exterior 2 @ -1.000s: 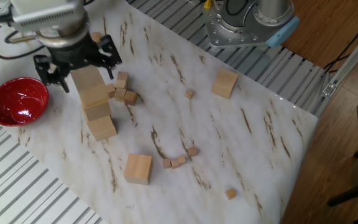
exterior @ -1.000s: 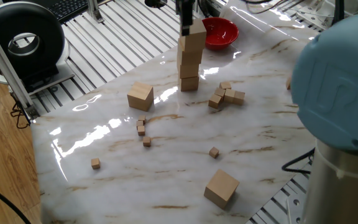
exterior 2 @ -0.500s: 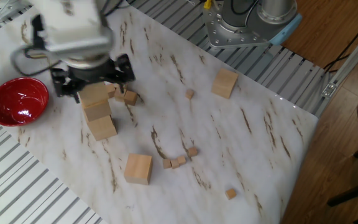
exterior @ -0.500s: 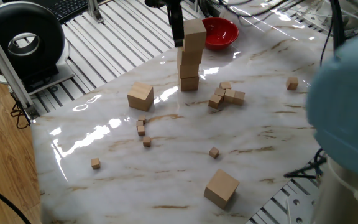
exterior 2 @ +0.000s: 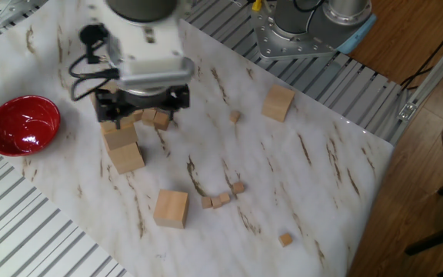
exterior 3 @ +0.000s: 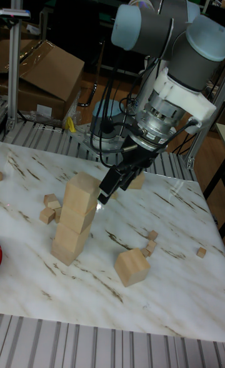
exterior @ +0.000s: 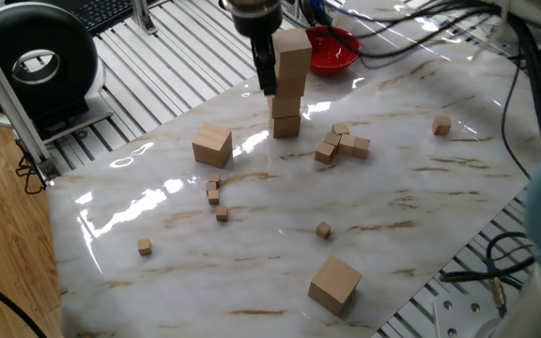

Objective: Stack the blocks in a vertical line of five

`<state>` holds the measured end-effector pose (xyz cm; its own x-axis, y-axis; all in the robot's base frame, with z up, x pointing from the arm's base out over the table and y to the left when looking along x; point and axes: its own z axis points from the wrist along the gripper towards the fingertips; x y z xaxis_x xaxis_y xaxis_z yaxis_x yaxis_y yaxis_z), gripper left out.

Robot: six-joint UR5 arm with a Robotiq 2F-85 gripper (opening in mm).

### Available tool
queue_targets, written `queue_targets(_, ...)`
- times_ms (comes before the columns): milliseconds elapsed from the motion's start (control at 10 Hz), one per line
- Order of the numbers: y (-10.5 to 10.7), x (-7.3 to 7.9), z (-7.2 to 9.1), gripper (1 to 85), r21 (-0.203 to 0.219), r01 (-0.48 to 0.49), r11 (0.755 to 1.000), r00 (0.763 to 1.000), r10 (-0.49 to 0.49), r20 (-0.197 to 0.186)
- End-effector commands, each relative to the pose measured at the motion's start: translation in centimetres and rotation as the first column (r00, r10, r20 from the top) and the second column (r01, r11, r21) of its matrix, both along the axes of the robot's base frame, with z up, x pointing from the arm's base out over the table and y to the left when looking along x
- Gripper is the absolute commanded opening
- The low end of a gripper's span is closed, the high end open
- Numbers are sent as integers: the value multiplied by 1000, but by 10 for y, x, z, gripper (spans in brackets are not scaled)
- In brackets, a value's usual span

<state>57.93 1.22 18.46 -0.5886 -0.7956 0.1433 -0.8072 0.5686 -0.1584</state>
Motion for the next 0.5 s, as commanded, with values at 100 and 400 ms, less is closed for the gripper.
queue_targets(100,-2,8,-9,590,-20,51,999,996,-49,74)
queue_targets(400,-10,3,-7,77,-41,151,988,986,-147,84)
